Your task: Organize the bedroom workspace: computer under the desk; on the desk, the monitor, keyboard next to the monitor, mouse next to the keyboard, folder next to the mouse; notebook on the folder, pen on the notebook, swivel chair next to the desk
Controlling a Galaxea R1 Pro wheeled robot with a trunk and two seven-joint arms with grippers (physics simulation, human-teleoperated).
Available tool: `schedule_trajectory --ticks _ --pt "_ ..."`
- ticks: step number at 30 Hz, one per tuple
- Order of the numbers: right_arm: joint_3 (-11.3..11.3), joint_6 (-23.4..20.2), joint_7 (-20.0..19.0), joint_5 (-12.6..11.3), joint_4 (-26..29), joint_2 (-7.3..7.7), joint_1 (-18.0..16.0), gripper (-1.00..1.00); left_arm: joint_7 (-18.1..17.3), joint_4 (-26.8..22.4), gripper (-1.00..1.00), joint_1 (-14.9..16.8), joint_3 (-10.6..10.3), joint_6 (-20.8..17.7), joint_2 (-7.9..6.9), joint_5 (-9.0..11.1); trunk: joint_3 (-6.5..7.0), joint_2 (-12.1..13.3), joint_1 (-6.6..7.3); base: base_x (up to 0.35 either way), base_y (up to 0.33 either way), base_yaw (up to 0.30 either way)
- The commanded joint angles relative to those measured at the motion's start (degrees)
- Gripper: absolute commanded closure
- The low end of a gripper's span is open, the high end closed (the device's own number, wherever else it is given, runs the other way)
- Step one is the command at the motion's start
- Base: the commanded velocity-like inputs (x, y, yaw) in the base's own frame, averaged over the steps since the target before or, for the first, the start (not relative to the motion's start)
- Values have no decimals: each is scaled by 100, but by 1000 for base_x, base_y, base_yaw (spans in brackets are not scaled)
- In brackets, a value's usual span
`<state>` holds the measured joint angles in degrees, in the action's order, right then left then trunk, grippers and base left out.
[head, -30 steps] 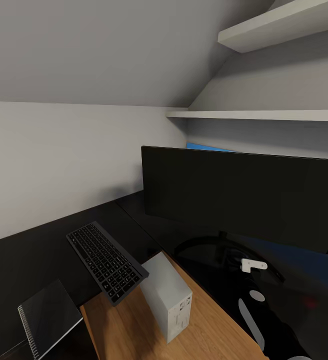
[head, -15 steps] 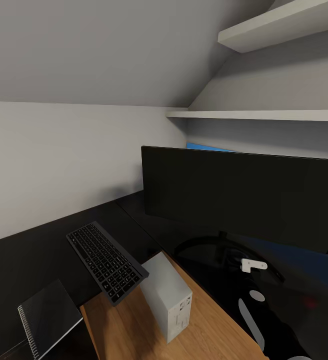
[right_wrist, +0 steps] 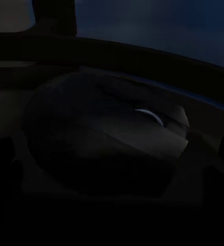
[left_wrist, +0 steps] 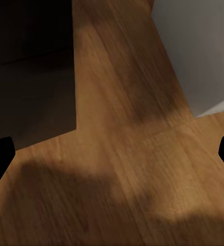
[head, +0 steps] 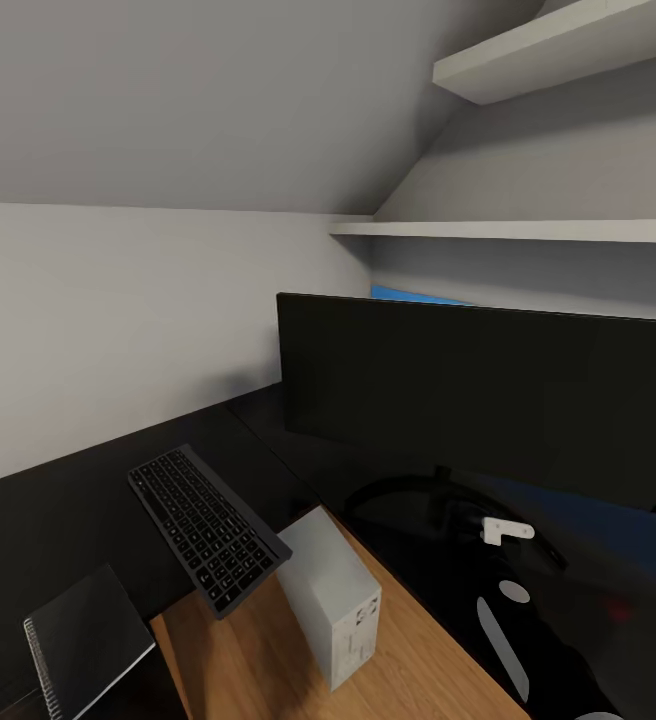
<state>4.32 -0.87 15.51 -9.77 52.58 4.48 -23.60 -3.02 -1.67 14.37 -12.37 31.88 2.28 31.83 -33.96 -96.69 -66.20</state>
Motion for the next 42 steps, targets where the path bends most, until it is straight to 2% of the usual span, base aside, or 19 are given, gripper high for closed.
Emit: schedule_trajectory --ticks 1,42 --pt "33 -9 49 -51 6 9 -3 -100 -32 8 -100 5 -29 20 1 60 -6 -3 0 14 -14 0" --pt "34 12 38 -51 6 9 -4 -100 -30 8 -100 5 -29 20 1 67 -6 -3 0 1 -1 0"
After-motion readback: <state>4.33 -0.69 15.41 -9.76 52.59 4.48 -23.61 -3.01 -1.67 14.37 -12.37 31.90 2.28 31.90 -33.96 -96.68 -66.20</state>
